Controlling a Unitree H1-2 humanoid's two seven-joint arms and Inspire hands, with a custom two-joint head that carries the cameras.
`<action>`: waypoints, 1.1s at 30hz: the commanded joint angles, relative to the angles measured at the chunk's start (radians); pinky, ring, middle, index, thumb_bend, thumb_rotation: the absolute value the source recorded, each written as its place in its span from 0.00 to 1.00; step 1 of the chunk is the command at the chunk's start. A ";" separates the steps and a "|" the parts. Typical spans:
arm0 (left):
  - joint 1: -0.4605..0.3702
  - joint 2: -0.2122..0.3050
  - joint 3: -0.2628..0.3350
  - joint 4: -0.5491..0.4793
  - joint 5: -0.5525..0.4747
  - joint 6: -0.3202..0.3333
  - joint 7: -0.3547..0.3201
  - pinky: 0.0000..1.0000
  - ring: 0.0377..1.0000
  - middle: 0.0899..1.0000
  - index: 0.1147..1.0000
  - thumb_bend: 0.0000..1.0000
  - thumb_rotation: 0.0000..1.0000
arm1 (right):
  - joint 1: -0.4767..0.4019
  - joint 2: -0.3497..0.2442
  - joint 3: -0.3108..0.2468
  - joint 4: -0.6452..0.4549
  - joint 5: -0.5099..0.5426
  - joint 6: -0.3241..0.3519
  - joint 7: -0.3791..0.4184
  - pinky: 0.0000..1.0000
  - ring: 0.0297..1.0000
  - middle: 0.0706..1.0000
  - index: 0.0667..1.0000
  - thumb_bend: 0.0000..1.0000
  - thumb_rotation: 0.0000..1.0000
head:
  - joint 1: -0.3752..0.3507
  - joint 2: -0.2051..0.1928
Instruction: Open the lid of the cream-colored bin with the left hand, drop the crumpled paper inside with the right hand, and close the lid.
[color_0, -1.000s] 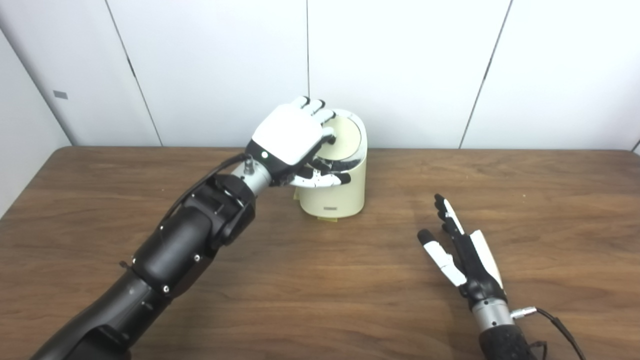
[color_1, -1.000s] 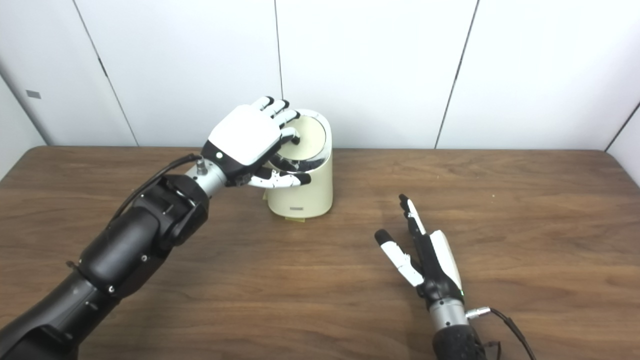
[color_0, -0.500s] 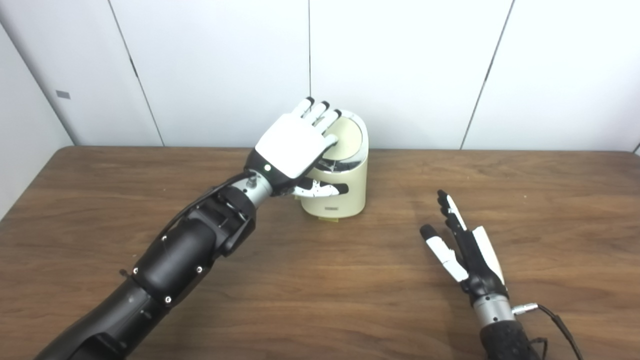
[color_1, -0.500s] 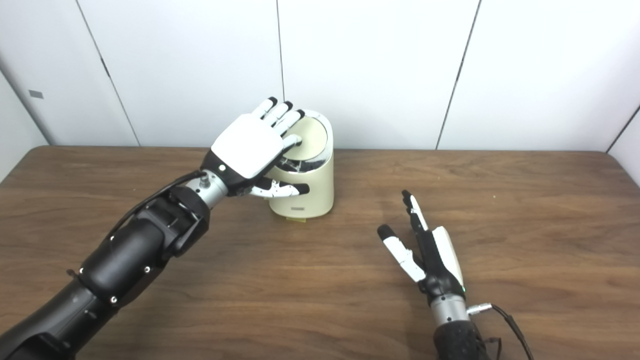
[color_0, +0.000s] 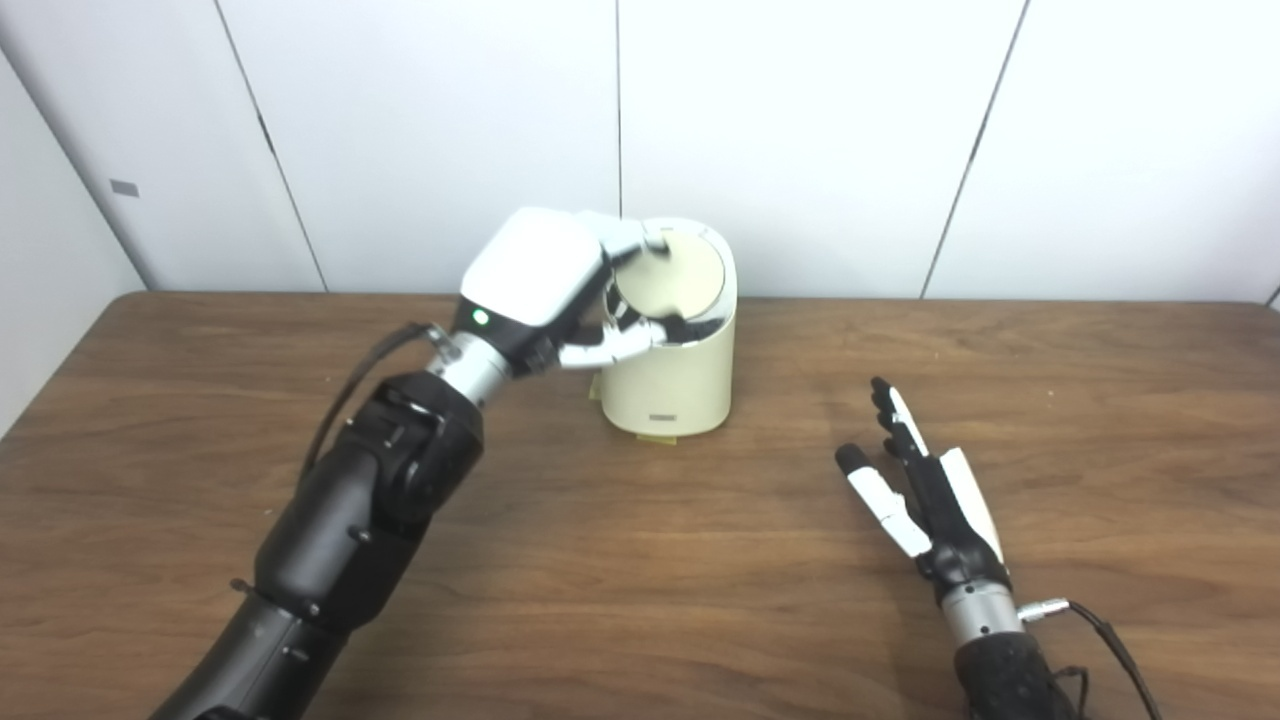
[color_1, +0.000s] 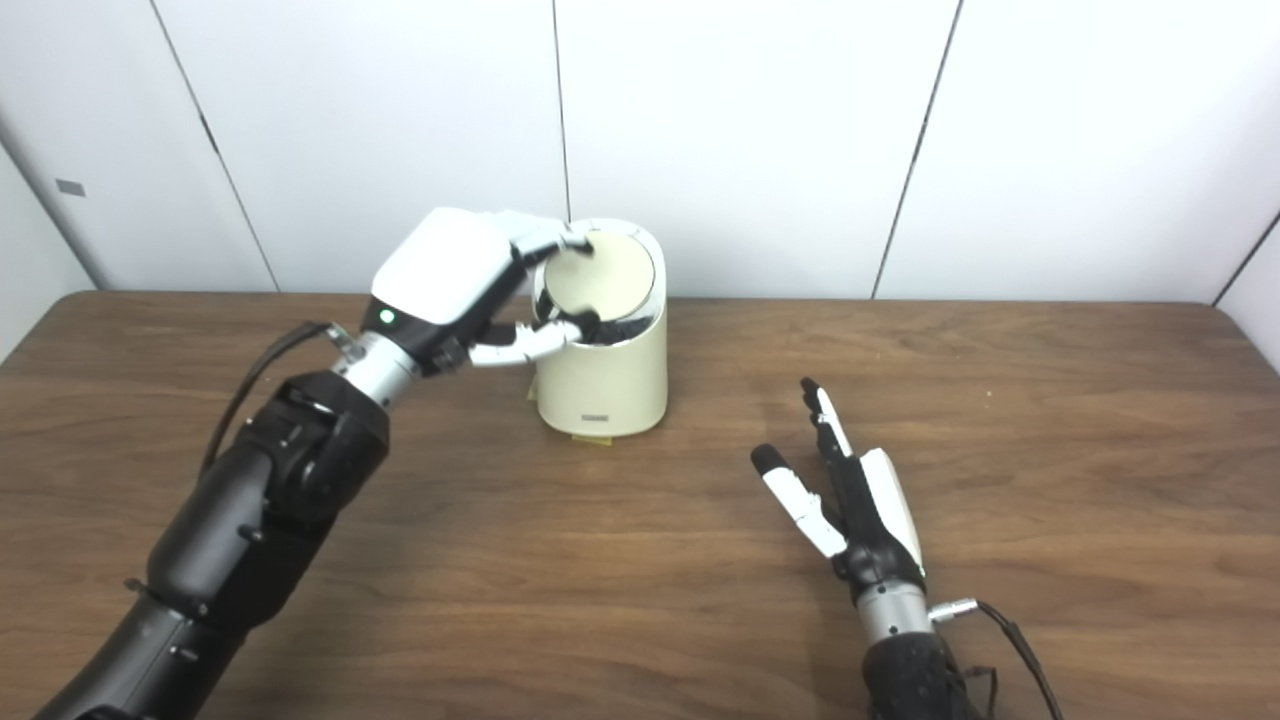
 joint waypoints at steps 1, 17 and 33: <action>-0.023 -0.002 0.038 -0.051 -0.039 0.032 -0.006 0.77 0.87 0.85 0.85 0.45 0.81 | -0.039 -0.005 -0.005 -0.007 0.000 -0.030 -0.014 0.92 0.96 0.97 0.98 0.65 1.00 | -0.001 -0.005; 0.300 -0.122 0.322 -0.217 -0.445 0.188 0.031 0.86 0.90 0.88 0.90 0.41 0.91 | -0.053 -0.007 -0.008 -0.029 0.034 -0.059 -0.010 0.85 0.93 0.96 0.98 0.64 1.00 | -0.016 -0.005; 0.544 -0.226 0.430 -0.183 -0.943 0.263 0.002 1.00 1.00 1.00 1.00 0.47 1.00 | -0.017 0.055 -0.143 -0.137 0.431 0.060 0.094 0.96 1.00 1.00 0.99 0.68 1.00 | -0.016 0.022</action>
